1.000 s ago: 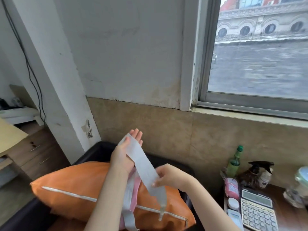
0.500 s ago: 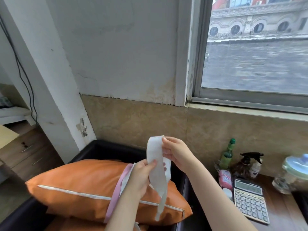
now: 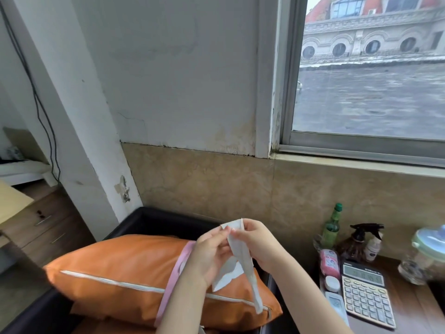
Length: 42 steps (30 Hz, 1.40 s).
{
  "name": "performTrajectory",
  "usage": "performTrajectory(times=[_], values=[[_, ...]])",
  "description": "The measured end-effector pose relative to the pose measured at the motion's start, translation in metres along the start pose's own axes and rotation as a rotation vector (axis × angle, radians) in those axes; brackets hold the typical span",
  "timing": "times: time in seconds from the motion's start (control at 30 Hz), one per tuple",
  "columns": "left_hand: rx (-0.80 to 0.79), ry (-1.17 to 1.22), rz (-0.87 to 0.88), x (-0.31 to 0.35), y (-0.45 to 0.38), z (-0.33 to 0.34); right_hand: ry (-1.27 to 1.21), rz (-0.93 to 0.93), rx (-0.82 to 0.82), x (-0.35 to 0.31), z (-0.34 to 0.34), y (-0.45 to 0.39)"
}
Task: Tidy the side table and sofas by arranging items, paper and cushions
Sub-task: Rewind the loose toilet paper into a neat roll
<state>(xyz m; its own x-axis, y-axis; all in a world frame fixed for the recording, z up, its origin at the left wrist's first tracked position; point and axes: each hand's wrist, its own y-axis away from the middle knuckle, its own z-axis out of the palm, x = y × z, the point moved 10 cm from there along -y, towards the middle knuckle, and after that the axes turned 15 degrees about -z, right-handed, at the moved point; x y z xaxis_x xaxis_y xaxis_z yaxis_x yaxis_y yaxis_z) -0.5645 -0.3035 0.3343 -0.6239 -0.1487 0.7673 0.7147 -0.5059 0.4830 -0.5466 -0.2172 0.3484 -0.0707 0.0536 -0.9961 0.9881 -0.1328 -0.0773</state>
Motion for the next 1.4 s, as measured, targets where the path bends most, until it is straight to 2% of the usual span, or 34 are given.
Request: performTrajectory(times=[0.1,0.17,0.3,0.43,0.57,0.7,0.97,1.1,1.17,1.4], values=[[0.133,0.025,-0.064,-0.005,-0.002,-0.014,0.021,0.042,-0.14,0.005,0.014,0.008],[0.154,0.11,-0.101,-0.008,-0.003,-0.018,0.028,0.038,-0.205,0.005,0.02,0.016],[0.132,0.338,-0.041,0.001,-0.002,-0.022,0.046,-0.11,-0.085,-0.006,-0.002,0.02],[0.174,0.354,-0.032,0.005,0.004,-0.02,-0.122,-0.252,-0.194,-0.021,0.006,0.027],[0.19,0.381,-0.025,0.013,0.006,-0.023,0.117,-0.4,-0.183,-0.028,0.015,0.023],[0.165,0.423,-0.042,0.013,0.008,-0.022,0.277,-0.517,-0.056,-0.042,0.014,0.023],[0.14,0.404,0.085,0.028,0.016,-0.02,-0.128,-0.287,0.185,-0.035,-0.001,0.026],[0.056,0.309,0.06,0.02,0.02,0.002,-0.291,-0.19,0.33,-0.026,-0.008,0.029],[0.064,0.264,0.07,0.016,0.023,0.008,-0.348,-0.162,0.386,-0.023,-0.011,0.031],[0.115,0.204,0.139,0.014,0.028,0.007,-0.393,-0.12,0.394,-0.015,-0.004,0.032]])
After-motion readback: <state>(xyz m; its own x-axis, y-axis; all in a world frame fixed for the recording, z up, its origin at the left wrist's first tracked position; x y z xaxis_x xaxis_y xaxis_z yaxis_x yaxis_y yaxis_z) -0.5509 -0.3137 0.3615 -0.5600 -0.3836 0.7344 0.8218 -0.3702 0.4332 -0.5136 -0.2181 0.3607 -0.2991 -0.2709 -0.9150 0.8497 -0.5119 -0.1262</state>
